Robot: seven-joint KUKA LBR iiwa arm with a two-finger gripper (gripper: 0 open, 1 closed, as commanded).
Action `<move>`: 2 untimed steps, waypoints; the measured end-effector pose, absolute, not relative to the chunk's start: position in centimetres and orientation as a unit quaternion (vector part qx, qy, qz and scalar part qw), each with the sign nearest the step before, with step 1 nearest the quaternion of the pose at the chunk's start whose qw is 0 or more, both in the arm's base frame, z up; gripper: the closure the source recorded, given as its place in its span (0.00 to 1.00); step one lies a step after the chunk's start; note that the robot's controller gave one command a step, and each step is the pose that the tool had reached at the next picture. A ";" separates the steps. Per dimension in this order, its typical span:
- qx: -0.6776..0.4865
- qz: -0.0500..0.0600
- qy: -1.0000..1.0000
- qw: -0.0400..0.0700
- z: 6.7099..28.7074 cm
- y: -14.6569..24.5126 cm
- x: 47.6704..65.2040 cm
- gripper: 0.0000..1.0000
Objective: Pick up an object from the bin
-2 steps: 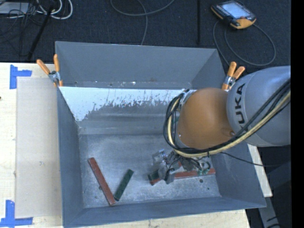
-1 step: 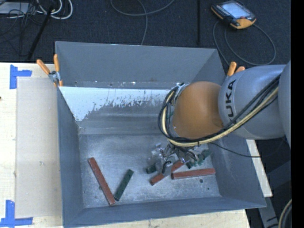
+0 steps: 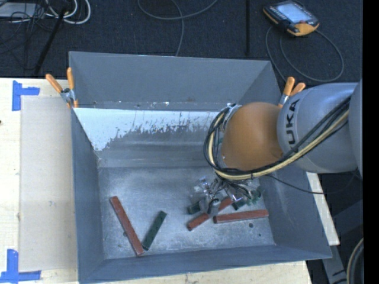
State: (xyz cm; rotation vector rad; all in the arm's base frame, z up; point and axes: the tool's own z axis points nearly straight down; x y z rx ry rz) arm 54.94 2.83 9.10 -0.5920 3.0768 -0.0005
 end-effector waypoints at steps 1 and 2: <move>-0.191 0.001 0.982 -0.003 9.6 3.1 54.2 1.00; -0.196 0.001 0.981 0.001 22.0 1.5 57.3 1.00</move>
Offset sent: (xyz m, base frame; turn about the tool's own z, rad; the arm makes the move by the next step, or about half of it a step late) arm 0.0233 -0.0140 0.1297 -0.0182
